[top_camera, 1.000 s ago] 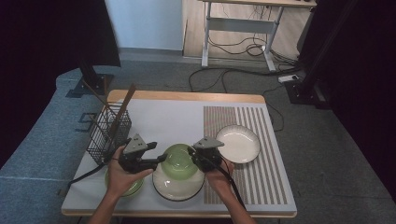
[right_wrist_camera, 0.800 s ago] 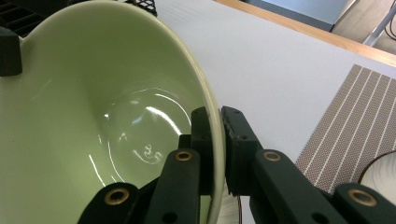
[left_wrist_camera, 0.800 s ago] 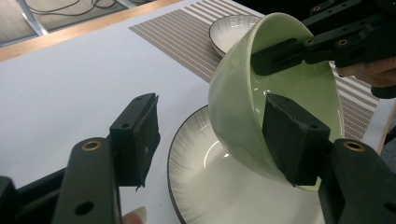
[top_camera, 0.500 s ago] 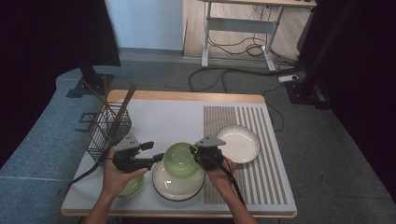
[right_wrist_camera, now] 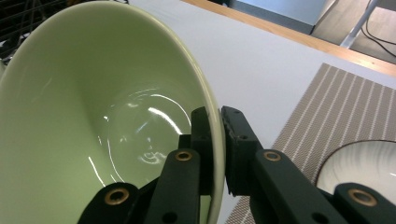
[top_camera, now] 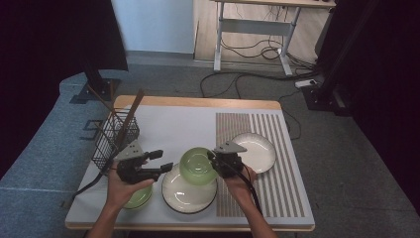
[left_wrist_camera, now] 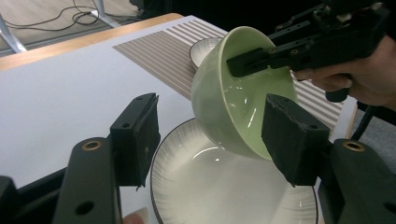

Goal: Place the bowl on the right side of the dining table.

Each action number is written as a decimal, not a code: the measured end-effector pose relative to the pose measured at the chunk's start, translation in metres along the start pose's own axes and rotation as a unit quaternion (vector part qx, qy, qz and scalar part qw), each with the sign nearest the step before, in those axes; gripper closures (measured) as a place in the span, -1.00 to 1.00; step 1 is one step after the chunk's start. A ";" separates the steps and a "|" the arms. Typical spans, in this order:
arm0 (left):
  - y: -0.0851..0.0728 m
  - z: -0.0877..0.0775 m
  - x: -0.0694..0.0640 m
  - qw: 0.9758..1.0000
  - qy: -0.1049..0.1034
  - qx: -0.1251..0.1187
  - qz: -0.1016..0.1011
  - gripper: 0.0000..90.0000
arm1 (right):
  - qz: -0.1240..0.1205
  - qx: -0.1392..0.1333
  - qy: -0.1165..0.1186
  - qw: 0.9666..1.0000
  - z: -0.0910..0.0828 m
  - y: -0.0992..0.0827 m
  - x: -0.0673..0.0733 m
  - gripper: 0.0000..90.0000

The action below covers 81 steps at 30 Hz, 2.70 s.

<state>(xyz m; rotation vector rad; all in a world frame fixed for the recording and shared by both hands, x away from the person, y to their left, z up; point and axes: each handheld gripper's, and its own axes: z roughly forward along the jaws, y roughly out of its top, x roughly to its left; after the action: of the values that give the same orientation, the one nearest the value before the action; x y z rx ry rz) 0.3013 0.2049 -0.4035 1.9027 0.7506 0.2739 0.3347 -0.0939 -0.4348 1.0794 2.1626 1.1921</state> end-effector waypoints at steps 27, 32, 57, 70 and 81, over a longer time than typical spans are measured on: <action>-0.002 0.001 -0.001 1.000 0.010 0.015 0.005 -0.21 | 0.033 -0.016 -0.029 0.999 -0.011 -0.002 -0.035 0.88; -0.002 0.004 -0.001 1.000 0.015 0.022 0.008 -0.21 | 0.040 -0.021 -0.036 0.998 -0.015 -0.002 -0.043 0.88; -0.005 0.008 -0.002 0.999 0.027 0.034 0.018 -0.22 | 0.051 -0.021 -0.064 0.996 -0.020 -0.007 -0.067 0.88; -0.006 0.010 -0.001 0.999 0.025 0.040 0.015 -0.22 | 0.063 -0.020 -0.079 0.995 -0.021 -0.011 -0.080 0.88; -0.005 0.007 -0.001 0.999 0.030 0.030 0.016 -0.21 | 0.070 -0.017 -0.089 0.993 -0.022 -0.015 -0.088 0.88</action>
<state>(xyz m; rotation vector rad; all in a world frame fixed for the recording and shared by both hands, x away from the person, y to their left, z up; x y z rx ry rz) 0.3014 0.2006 -0.4110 1.9714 0.7756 0.3337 0.3659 -0.1806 -0.4344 1.2895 1.9527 1.1398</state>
